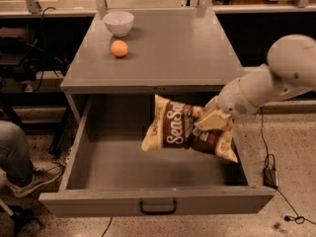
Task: Pick brown chip bag from top drawer and place on counter
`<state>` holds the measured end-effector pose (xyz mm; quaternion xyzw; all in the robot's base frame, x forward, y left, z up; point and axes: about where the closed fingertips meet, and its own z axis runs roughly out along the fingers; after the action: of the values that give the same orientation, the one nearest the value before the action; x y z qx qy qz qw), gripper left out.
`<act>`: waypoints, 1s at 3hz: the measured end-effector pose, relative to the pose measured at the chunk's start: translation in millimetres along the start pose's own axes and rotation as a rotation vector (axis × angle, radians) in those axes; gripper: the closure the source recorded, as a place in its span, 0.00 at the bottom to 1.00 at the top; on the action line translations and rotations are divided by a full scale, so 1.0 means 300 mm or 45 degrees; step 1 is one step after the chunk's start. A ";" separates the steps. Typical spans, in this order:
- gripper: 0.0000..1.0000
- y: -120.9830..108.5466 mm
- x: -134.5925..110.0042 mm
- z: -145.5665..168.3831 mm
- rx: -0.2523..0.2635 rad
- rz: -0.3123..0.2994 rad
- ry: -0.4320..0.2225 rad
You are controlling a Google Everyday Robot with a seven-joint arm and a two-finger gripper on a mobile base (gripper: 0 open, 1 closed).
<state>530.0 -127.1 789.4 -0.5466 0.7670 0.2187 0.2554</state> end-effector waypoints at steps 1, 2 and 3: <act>1.00 -0.044 -0.092 -0.258 0.127 -0.052 -0.073; 1.00 -0.044 -0.092 -0.258 0.127 -0.052 -0.073; 1.00 -0.142 -0.190 -0.345 0.270 -0.123 -0.183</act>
Offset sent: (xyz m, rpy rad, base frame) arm 0.0033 -0.0272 0.0596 0.0170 -0.0864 -0.0281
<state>570.3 -162.3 903.0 -0.5357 0.7383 0.1626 0.3761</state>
